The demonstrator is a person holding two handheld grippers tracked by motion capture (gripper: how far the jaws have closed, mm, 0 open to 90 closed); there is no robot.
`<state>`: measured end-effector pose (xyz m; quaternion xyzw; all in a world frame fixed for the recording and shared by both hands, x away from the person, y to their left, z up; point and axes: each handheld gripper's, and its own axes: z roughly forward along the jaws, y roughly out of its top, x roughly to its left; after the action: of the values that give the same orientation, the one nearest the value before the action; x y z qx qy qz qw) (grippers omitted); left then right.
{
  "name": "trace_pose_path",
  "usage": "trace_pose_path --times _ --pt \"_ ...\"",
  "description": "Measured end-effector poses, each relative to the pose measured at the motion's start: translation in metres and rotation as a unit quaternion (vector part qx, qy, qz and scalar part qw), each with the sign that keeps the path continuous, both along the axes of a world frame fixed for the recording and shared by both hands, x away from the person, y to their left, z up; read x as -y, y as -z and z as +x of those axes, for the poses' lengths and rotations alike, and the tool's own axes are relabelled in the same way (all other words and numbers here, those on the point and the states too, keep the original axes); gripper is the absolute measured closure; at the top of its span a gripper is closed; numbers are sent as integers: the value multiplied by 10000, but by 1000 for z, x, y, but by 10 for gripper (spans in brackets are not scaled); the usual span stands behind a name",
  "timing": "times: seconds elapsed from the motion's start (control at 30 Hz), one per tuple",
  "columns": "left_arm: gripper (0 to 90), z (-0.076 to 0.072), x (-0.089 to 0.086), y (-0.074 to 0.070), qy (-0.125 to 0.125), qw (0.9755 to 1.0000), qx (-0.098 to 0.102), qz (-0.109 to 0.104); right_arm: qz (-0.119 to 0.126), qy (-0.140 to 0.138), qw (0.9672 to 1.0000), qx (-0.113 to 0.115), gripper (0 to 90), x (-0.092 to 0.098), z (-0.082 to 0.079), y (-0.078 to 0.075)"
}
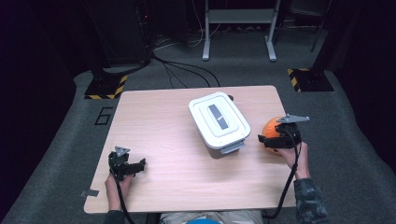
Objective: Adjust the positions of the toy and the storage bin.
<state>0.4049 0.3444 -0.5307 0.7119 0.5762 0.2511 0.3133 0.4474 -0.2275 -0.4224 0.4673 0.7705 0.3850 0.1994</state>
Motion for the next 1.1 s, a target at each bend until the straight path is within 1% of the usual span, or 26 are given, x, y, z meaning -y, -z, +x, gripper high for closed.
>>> trace_pose_path --times 0.07,0.27,0.37,0.43,0.47,0.5,0.6,0.7,0.73,0.77,0.8,0.83,0.9,1.0,1.1 --pt "87 0 0 0 1 10000 -2 0 92 -92 9999 15 130 -6 0 -3" --pt "87 0 0 0 1 10000 -1 0 231 -327 9990 179 139 -20 0 -17" --pt "87 0 0 0 1 10000 -2 0 263 -373 9986 250 147 -26 1 -23" --pt "86 0 0 0 1 10000 -2 1 288 -397 9985 252 163 -28 3 -25" --pt "87 0 0 0 1 10000 -2 0 312 -410 9984 234 182 -30 6 -26" --pt "87 0 0 0 1 10000 -2 -2 336 -452 9982 203 221 -33 10 -26" --pt "87 0 0 0 1 10000 -2 0 348 -478 9982 99 285 -37 17 -26" --pt "87 0 0 0 1 10000 -2 -1 338 -506 9981 -16 374 -43 26 -24" --pt "87 0 0 0 1 10000 -2 0 364 -509 9980 -61 392 -44 27 -23" --pt "87 0 0 0 1 10000 -2 0 411 -510 9978 -103 426 -45 30 -22" --pt "87 0 0 0 1 10000 -2 -1 406 -502 9978 -158 470 -46 32 -22" --pt "87 0 0 0 1 10000 -3 -1 470 -482 9975 -220 508 -46 35 -21" --pt "87 0 0 0 1 10000 -2 -1 536 -479 9970 -288 542 -47 39 -19" --pt "87 0 0 0 2 10000 -1 -2 679 -543 9955 -385 626 -50 39 -18" --pt "87 0 0 0 0 10000 1 -1 645 -539 9958 -362 632 -51 37 -18"
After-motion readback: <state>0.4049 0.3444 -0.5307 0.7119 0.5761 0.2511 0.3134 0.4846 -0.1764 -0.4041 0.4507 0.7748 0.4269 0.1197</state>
